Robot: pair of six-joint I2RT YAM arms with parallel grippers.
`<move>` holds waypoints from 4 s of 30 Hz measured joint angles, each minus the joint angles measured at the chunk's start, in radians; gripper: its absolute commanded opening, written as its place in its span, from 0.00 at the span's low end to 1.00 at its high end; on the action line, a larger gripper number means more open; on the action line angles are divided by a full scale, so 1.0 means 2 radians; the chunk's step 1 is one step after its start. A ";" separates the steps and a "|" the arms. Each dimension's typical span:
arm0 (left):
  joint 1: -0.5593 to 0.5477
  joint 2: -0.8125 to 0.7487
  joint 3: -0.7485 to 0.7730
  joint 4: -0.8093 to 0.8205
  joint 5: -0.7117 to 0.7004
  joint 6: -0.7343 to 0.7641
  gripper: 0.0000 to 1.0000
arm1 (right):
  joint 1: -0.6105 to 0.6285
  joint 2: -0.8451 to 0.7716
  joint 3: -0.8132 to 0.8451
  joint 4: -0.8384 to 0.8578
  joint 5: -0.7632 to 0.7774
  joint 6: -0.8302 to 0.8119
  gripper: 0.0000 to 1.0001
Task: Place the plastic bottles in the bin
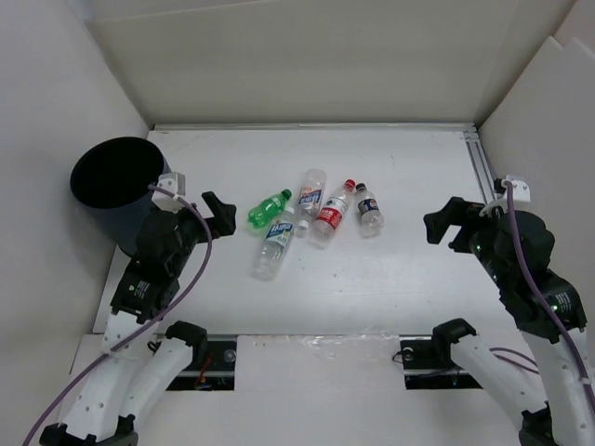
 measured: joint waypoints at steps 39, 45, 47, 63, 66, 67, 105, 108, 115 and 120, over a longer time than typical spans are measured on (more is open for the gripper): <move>-0.019 0.488 0.104 0.088 -0.017 -0.010 1.00 | 0.006 -0.016 -0.023 0.025 -0.123 -0.003 1.00; -0.019 0.542 0.122 0.127 -0.014 0.020 0.99 | 0.007 -0.006 -0.023 0.027 -0.129 -0.011 1.00; -0.021 0.564 0.122 0.132 -0.009 0.025 0.96 | 0.009 -0.005 -0.023 0.026 -0.129 -0.012 1.00; -0.030 0.595 0.138 0.098 -0.086 -0.009 0.00 | 0.009 0.010 -0.050 0.080 -0.161 -0.002 1.00; -0.031 0.573 0.139 0.082 -0.085 -0.016 0.00 | 0.009 0.028 -0.062 0.101 -0.172 0.006 1.00; -0.034 0.557 0.139 0.076 -0.084 -0.018 0.00 | 0.009 0.033 -0.064 0.108 -0.175 0.010 1.00; 0.352 0.342 0.303 -0.141 -0.049 -0.091 1.00 | 0.019 0.069 -0.074 0.178 -0.221 0.027 1.00; 0.350 0.329 0.297 -0.134 -0.045 -0.091 1.00 | 0.028 0.099 -0.078 0.178 -0.200 0.028 1.00; 0.350 0.319 0.295 -0.130 -0.042 -0.086 1.00 | 0.080 0.216 -0.073 0.176 -0.128 0.041 1.00; 0.344 0.302 0.292 -0.130 -0.012 -0.069 1.00 | 0.111 0.324 0.005 0.161 -0.033 0.053 1.00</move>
